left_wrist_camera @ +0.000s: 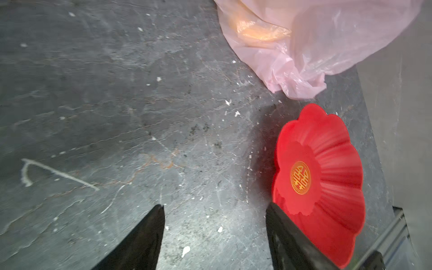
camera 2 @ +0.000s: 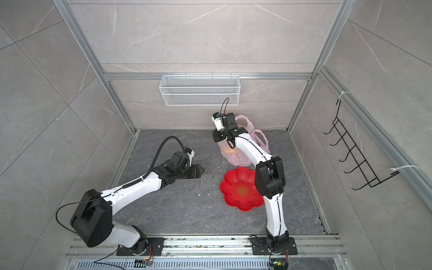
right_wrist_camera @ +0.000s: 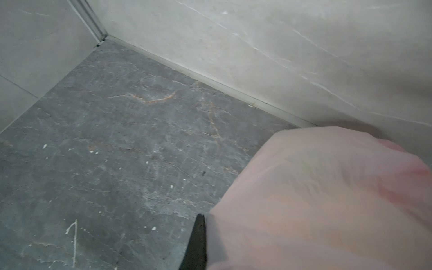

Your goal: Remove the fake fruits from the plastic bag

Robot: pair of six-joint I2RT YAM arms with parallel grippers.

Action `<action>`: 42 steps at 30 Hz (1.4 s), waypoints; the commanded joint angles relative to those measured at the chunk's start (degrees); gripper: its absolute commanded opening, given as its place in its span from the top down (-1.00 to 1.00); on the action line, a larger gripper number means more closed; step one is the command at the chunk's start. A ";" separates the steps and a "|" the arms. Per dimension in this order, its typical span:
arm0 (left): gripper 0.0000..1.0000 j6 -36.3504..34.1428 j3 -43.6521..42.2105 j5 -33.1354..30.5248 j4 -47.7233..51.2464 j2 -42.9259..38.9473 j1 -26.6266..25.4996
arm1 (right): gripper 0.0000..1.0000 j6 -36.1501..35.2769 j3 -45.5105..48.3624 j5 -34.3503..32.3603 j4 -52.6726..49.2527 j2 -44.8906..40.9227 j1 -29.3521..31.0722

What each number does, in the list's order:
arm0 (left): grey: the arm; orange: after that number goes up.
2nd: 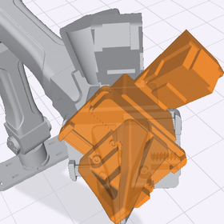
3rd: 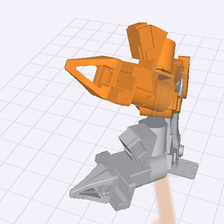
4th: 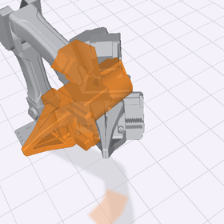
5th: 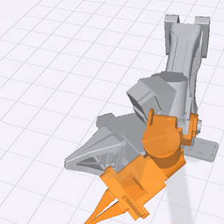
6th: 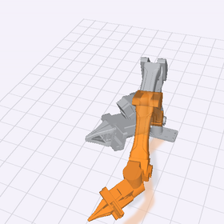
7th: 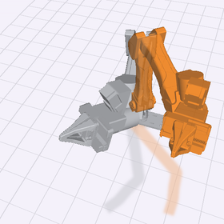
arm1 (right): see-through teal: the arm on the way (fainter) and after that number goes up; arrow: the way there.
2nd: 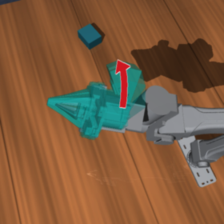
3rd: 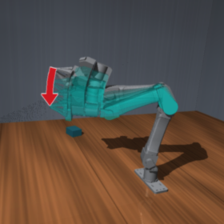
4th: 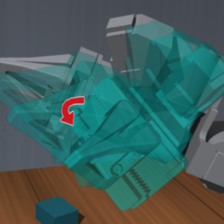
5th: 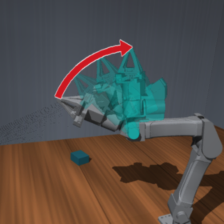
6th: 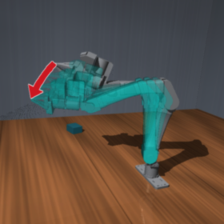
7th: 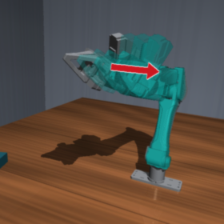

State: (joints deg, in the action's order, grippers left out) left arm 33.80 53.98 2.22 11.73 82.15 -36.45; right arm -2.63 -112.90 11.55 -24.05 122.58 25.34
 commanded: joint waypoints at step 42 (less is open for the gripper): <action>-0.90 -5.77 3.25 -5.96 25.20 -30.09 17.26 | -0.11 37.21 37.90 -33.26 -25.51 -44.39 30.64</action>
State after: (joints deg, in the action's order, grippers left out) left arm 36.27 52.05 -8.32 40.56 48.10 -19.55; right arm 22.28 -77.69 -11.49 -35.40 79.99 56.01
